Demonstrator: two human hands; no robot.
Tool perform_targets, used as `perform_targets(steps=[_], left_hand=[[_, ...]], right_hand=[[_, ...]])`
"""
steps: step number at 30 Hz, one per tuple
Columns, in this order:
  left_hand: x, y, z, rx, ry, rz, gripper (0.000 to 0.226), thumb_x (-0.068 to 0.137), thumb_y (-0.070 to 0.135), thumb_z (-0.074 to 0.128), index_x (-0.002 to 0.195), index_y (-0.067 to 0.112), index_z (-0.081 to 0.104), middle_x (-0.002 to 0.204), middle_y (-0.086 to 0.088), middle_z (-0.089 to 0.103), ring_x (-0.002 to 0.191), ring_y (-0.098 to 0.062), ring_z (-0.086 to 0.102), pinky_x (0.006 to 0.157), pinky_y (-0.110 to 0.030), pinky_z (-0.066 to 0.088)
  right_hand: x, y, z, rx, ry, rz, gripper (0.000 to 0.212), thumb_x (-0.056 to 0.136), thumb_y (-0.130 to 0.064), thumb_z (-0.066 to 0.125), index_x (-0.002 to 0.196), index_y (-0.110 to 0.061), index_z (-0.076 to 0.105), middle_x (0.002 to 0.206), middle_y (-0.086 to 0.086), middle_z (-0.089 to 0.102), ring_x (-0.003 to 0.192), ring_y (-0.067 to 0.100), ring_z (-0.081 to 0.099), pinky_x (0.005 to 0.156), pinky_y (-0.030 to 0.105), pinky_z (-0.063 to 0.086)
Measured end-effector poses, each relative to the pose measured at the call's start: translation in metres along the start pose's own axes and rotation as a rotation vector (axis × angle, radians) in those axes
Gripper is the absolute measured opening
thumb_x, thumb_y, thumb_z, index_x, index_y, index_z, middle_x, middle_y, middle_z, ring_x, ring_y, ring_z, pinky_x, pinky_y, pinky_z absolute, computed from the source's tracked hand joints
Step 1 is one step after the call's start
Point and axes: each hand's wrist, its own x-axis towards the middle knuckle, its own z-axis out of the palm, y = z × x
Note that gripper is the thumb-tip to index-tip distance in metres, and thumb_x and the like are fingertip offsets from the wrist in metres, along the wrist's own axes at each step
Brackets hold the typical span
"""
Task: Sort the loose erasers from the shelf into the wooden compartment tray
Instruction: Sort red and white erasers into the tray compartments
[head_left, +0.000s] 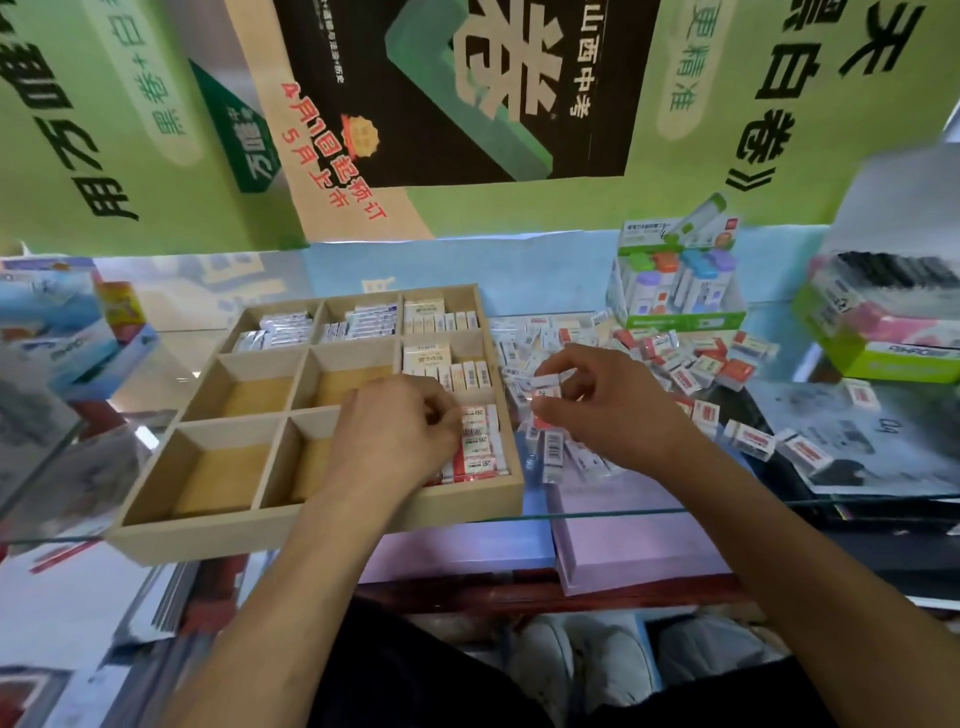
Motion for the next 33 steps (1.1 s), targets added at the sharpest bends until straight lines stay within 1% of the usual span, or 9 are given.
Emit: perform_targets(steps=[6,12,16,19,22,25,28,30,33], left_hand=[[0.001,-0.003,0.001,-0.098,-0.044,-0.009,0.017,0.073,0.026,0.080,0.069,0.034,0.065,0.079,0.016,0.071,0.078,-0.005,0.066,0.083,-0.032,0.054],[0.000,-0.008,0.002,-0.077,-0.036,0.049,0.011,0.075,0.025,0.079,0.073,0.030,0.070,0.074,0.016,0.068,0.071,-0.002,0.060,0.079,-0.024,0.051],[-0.001,-0.009,0.002,-0.073,-0.045,0.074,0.012,0.075,0.027,0.079,0.074,0.031,0.067,0.078,0.014,0.070,0.076,-0.006,0.062,0.082,-0.029,0.051],[-0.001,-0.009,0.001,-0.066,-0.050,0.077,0.014,0.076,0.029,0.078,0.073,0.033,0.065,0.081,0.014,0.071,0.080,-0.008,0.062,0.085,-0.033,0.051],[-0.002,-0.011,0.002,-0.059,-0.048,0.079,0.014,0.077,0.029,0.076,0.074,0.034,0.064,0.082,0.015,0.070,0.083,-0.010,0.061,0.087,-0.037,0.050],[-0.002,-0.012,0.004,-0.061,-0.050,0.087,0.011,0.078,0.029,0.075,0.077,0.033,0.065,0.082,0.014,0.071,0.085,-0.013,0.062,0.089,-0.040,0.049],[-0.001,-0.014,0.005,-0.065,-0.049,0.087,0.012,0.077,0.028,0.075,0.076,0.033,0.065,0.082,0.014,0.071,0.087,-0.014,0.062,0.089,-0.041,0.049],[0.000,-0.014,0.005,-0.061,-0.048,0.087,0.012,0.077,0.028,0.075,0.076,0.033,0.065,0.080,0.014,0.070,0.086,-0.014,0.062,0.089,-0.042,0.049],[-0.001,-0.014,0.005,-0.068,-0.047,0.095,0.009,0.078,0.028,0.076,0.078,0.031,0.067,0.078,0.015,0.069,0.086,-0.015,0.063,0.089,-0.041,0.049]], right_hand=[[-0.002,-0.001,0.000,0.097,0.003,0.003,0.009,0.087,-0.017,0.063,0.094,-0.021,0.065,0.074,-0.001,0.067,0.059,0.013,0.067,0.065,0.032,0.057],[0.001,0.000,-0.001,0.275,0.027,0.049,0.012,0.085,-0.001,0.063,0.084,-0.013,0.067,0.073,0.006,0.071,0.065,0.015,0.071,0.074,0.037,0.061],[-0.003,0.001,0.000,0.111,-0.056,-0.018,0.015,0.085,-0.021,0.065,0.100,-0.025,0.068,0.086,-0.009,0.071,0.074,0.008,0.067,0.065,0.026,0.052],[-0.006,-0.002,0.001,0.010,-0.195,-0.070,0.026,0.084,-0.023,0.065,0.109,-0.028,0.066,0.095,-0.015,0.067,0.084,0.004,0.064,0.072,0.022,0.052],[-0.012,-0.002,-0.001,-0.175,-0.283,-0.158,0.026,0.081,-0.016,0.068,0.105,-0.025,0.067,0.092,-0.017,0.062,0.081,-0.001,0.060,0.070,0.012,0.048],[-0.022,0.004,-0.003,-0.325,-0.267,-0.264,0.020,0.079,-0.025,0.073,0.099,-0.022,0.068,0.085,-0.014,0.059,0.071,-0.008,0.053,0.061,0.008,0.042],[-0.027,0.009,0.001,-0.420,-0.263,-0.276,0.032,0.076,-0.040,0.076,0.102,-0.026,0.064,0.087,-0.012,0.058,0.070,0.002,0.051,0.060,0.014,0.038],[-0.027,0.011,0.006,-0.458,-0.236,-0.274,0.039,0.072,-0.046,0.077,0.104,-0.030,0.062,0.088,-0.012,0.055,0.078,0.006,0.049,0.068,0.026,0.044],[-0.029,0.011,0.011,-0.456,-0.197,-0.281,0.031,0.073,-0.044,0.076,0.097,-0.031,0.062,0.085,-0.012,0.053,0.081,0.011,0.052,0.073,0.035,0.050]])
